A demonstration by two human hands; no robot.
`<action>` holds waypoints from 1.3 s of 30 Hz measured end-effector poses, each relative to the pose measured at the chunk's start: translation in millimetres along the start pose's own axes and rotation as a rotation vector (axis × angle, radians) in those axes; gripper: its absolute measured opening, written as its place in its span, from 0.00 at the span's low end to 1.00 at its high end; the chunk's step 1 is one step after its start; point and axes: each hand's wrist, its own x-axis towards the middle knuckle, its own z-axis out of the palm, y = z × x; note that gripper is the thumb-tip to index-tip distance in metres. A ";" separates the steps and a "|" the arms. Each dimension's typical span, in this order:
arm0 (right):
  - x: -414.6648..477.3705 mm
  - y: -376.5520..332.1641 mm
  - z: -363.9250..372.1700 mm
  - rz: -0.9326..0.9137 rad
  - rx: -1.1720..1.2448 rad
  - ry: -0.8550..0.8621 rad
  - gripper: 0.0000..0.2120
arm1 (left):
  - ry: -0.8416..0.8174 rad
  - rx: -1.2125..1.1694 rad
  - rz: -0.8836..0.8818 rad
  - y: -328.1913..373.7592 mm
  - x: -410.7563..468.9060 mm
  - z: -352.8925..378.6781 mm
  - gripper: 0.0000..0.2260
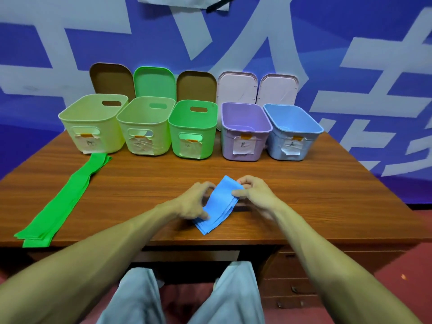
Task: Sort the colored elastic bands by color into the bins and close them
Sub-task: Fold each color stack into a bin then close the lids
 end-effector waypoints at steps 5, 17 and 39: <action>-18.1 -41.3 -23.2 -0.150 0.173 0.018 0.12 | 0.006 -0.344 0.079 28.8 3.9 -6.2 0.29; 10.5 -130.4 -126.1 -0.366 0.183 0.246 0.09 | 0.091 -0.606 0.198 137.0 86.8 -20.4 0.11; 273.9 -116.7 -285.7 -0.201 -0.452 0.638 0.13 | 0.116 -0.175 0.137 194.7 372.6 -38.6 0.09</action>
